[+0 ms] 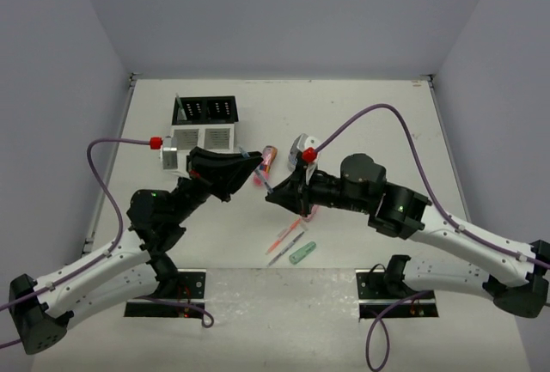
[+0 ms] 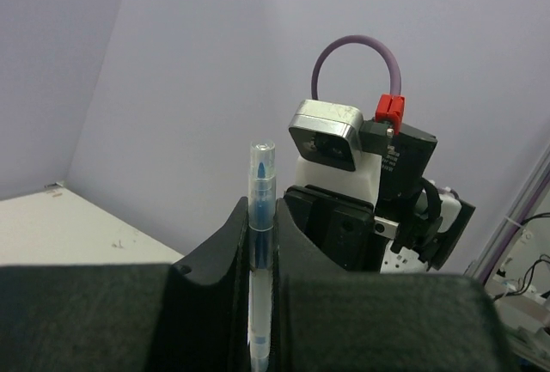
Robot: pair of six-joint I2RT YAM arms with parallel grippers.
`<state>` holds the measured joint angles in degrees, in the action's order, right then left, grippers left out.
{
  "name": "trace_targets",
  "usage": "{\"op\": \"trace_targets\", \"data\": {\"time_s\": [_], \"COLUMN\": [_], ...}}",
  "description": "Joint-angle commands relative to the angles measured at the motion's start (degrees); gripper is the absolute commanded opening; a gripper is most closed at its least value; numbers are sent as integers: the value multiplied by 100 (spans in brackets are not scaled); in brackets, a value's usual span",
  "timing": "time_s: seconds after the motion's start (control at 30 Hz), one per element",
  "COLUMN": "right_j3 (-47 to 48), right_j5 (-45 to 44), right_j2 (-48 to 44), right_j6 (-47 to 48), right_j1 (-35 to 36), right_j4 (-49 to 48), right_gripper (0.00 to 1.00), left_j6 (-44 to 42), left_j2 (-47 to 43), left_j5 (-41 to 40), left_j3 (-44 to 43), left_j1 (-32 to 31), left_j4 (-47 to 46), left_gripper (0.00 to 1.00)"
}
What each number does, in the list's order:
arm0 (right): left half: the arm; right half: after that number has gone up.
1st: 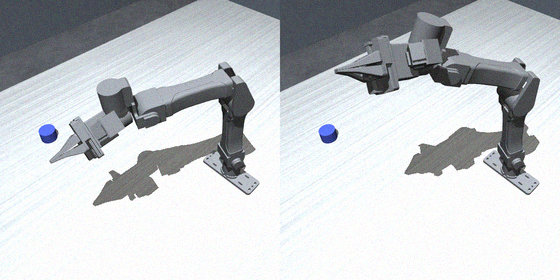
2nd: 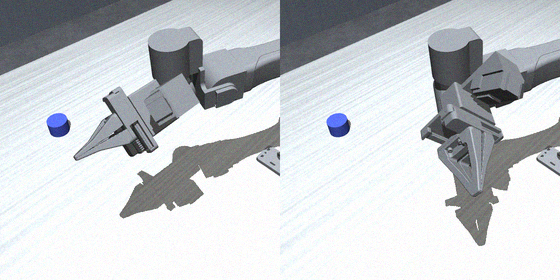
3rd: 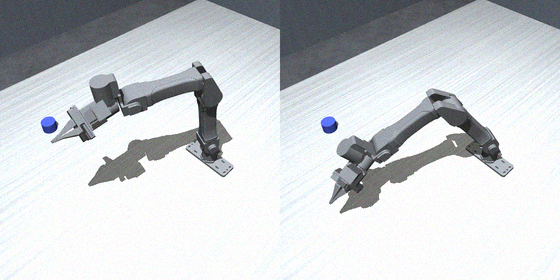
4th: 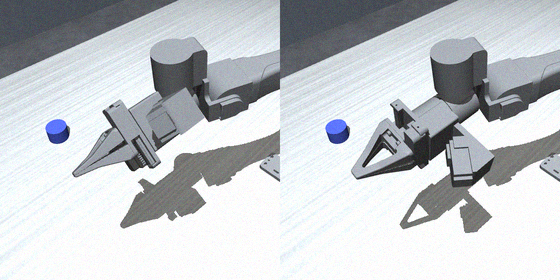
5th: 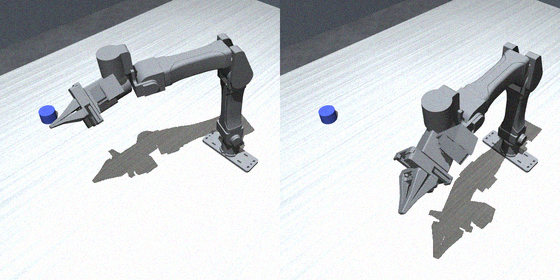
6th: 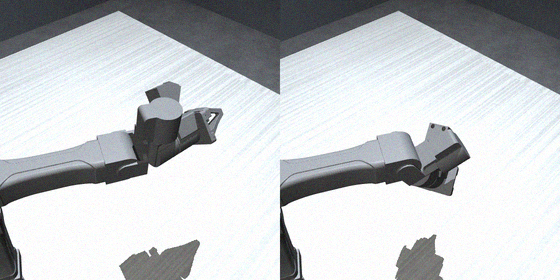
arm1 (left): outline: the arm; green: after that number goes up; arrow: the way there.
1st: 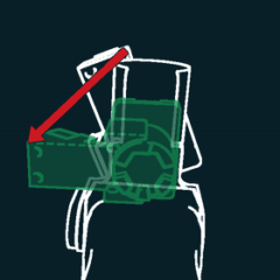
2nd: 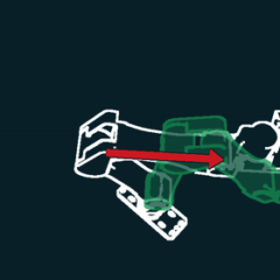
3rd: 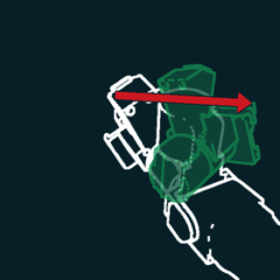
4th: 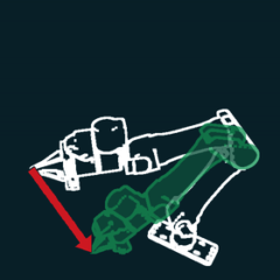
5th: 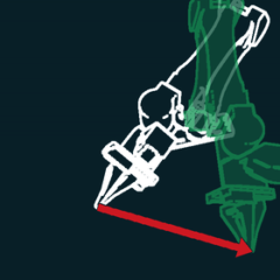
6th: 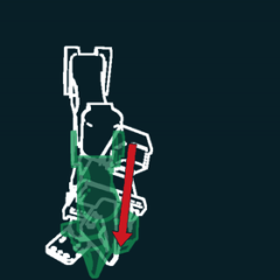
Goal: Sort the stationery into containers
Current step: Close the pen cap on the pen, then place the pen in the storage box.
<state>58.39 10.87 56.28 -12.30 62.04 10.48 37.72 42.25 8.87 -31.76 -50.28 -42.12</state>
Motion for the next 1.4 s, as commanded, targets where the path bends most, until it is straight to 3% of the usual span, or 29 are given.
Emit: {"op": "trace_targets", "data": {"time_s": [0.0, 0.13, 0.2, 0.33, 0.4, 0.5, 0.57, 0.63, 0.73, 0.83, 1.0, 1.17, 1.37], "right_j3": [1124, 1270, 1159, 437, 28, -389, -480, -487, -547, -750, -1412, -1634, -2131], "right_j5": [-313, -217, -73, 63, -66, -240, -319, -392, -690, -1767, -2323, -2016, -1832], "right_j2": [184, 323, 402, 241, 37, -276, -383, -425, -469, -530, -1134, -1598, -2262], "right_j6": [45, 77, 143, 151, 76, -28, -44, -27, 67, 133, -450, -723, -930], "right_j1": [-288, -296, -289, -289, -293, -289, -289, -289, -297, -303, -635, -655, -649], "right_j4": [-1865, -1838, -1687, -1637, -1717, -1778, -1755, -1630, -1452, -1215, -1097, -770, -653], "right_gripper": [0, 0, 0, 3, 14, 30, 52, 82, 99, 99, 99, 99, 99], "left_j6": [308, 242, 45, -708, -899, -1051, -1087, -1091, -1293, -1683, -2283, -1975, -2739], "left_j2": [302, 344, 81, -256, -268, -195, -79, 45, 241, 678, 2043, 3665, 4651], "left_j5": [904, 737, 251, -1039, -1761, -2122, -2186, -2300, -2640, -3532, -5286, -5180, -4719], "left_j3": [562, 635, 523, -489, -903, -1318, -1440, -1543, -1681, -1856, -2149, -3354, -3698], "left_j1": [-327, -386, -386, -383, -377, -377, -377, -377, -366, -308, 973, 2875, 3795], "left_j4": [778, 791, 1217, 2858, 3282, 3461, 3408, 3351, 3285, 3286, 2601, 2178, 637], "left_gripper": [0, 0, 0, 0, 0, 0, 0, 0, 0, 0, 0, 0, 0]}}
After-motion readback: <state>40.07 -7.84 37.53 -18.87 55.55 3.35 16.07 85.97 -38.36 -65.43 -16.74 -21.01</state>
